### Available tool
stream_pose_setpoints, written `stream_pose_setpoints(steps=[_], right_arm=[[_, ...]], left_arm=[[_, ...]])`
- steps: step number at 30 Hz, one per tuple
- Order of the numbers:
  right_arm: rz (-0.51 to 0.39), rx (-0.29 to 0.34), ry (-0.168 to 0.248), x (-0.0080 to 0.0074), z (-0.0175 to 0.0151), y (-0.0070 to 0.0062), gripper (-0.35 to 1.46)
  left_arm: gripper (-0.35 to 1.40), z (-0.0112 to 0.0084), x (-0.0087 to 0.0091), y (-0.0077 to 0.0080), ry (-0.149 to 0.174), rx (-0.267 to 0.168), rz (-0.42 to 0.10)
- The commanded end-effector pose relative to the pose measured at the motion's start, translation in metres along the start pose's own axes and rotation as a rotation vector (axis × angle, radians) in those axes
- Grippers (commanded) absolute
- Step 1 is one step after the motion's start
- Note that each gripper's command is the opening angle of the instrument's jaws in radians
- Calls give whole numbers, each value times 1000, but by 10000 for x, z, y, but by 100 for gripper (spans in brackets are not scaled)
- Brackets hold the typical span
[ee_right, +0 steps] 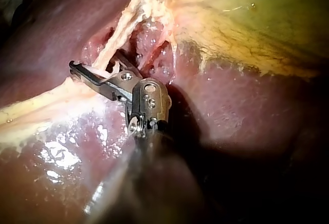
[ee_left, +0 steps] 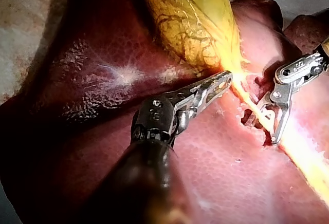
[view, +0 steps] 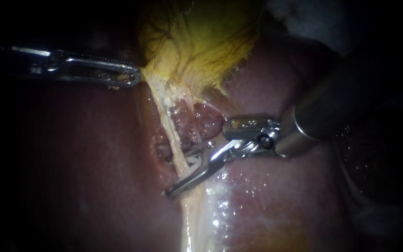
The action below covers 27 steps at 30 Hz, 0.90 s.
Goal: Clipping first clip left tube
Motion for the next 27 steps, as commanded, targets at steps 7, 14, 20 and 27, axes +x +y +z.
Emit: stream_pose_setpoints(steps=[7,14,20,27], right_arm=[[-6,1,5,5,-7,0,58],[-6,2,5,4,-10,1,58],[-5,4,5,3,-18,1,58],[-10,-2,13,9,-34,7,58]], left_arm=[[-35,0,0,0,0,0,0],[-35,0,0,0,0,0,0],[-35,0,0,0,0,0,0],[-35,0,0,0,0,0,0]])
